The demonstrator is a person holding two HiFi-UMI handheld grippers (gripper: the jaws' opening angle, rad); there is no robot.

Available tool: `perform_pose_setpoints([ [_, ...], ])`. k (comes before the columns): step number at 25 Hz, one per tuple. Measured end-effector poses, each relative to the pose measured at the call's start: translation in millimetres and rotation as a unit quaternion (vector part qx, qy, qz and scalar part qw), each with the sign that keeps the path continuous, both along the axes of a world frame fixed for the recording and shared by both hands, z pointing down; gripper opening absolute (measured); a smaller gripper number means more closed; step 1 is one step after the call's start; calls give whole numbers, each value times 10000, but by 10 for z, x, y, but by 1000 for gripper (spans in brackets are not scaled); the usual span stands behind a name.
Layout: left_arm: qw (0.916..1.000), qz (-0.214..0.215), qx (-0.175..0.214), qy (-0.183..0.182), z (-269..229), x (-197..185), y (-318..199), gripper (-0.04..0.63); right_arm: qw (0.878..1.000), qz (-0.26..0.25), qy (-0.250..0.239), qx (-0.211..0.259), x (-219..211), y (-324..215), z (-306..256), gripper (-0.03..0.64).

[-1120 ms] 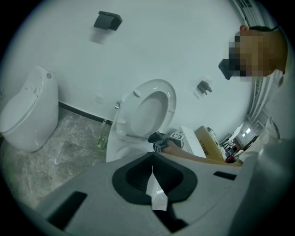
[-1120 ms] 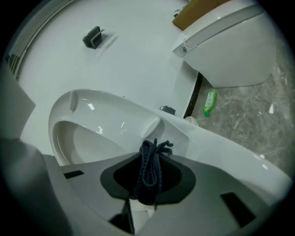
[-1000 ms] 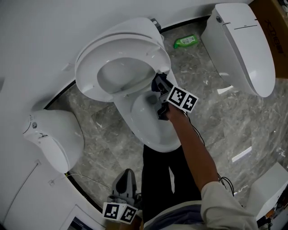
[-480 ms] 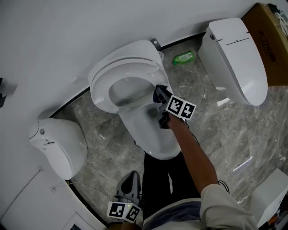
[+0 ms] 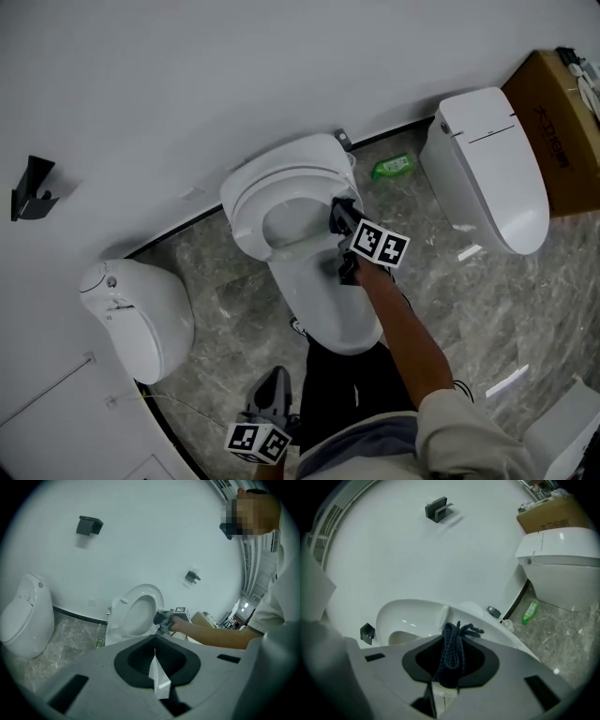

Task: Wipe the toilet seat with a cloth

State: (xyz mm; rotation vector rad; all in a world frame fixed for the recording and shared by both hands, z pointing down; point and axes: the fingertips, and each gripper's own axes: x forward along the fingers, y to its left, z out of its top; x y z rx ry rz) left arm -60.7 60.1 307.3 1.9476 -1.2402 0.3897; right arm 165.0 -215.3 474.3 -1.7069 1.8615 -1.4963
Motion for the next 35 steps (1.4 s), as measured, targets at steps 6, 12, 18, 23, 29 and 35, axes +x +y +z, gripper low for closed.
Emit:
perform_pose_setpoints([
  [6,9997,-59,57,211,-254,-4,9,9,9998,105,-192,-41,-77,-84,-319,75],
  [12,9996,-40,231,175,-438,-80,-68,9,9991,169,-360,-174,-190,-124,-531,75],
  [18,9970,270,709,-177,-667,-154,-357,9,9991,-332,-239,-94,-330,-93,-852,76],
  [23,9965,165,815,-90,-696,-205,-557,9,9959,-873,128,193,-388,48,-1242,77],
  [29,9862,784,1280,-703,-657,-91,-849,9,9843,-1512,729,548,-483,376,-1688,77],
  [35,9808,1099,1405,-789,-552,110,-1158,9,9722,-2000,981,724,-565,870,-2030,77],
])
